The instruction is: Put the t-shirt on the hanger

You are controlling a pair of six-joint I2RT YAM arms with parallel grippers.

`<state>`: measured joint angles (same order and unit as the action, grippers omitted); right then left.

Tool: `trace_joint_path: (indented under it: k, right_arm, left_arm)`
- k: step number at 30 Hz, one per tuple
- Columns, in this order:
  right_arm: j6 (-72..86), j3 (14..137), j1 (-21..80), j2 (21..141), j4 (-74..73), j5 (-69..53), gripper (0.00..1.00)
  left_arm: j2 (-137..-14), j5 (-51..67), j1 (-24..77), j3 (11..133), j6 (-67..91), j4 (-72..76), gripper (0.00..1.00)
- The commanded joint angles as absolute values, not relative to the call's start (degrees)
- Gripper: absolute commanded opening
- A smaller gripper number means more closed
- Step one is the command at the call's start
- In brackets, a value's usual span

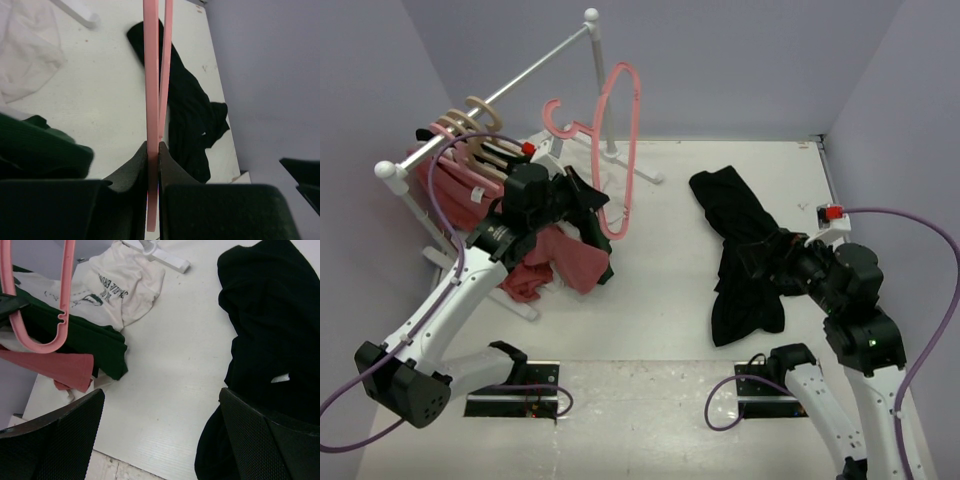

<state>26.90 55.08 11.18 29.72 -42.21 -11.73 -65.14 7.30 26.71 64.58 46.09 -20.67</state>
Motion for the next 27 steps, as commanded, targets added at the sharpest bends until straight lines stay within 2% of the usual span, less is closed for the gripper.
trace_joint_path:
  k: [1, 5, 9, 14, 19, 27]
  right_arm:
    - [29.37, 54.76, 10.99, 35.72, -38.69, -11.62, 0.99]
    - [30.21, 55.17, 10.9, 41.67, -38.25, -6.12, 0.98]
    - [30.78, 56.89, 10.98, 47.84, -38.41, 2.17, 0.93]
    - [32.23, 58.62, 10.49, 54.86, -38.0, 11.03, 0.89]
    - [33.61, 58.74, 7.94, 60.66, -36.77, 11.52, 0.84]
    - [37.14, 50.1, 5.34, 59.15, -32.02, 10.9, 0.81]
  left_arm:
    - [-65.06, 16.35, 28.77, 65.84, 39.39, -17.17, 0.0]
    - [-67.32, 18.14, 33.11, 67.79, 36.01, -17.65, 0.0]
    - [-66.53, 16.57, 36.09, 66.85, 34.29, -18.63, 0.0]
    - [-67.53, 19.92, 40.39, 65.01, 29.89, -17.31, 0.0]
    - [-67.42, 18.34, 41.13, 59.62, 27.48, -13.52, 0.0]
    - [-67.76, 18.66, 41.16, 58.77, 18.94, -16.14, 0.0]
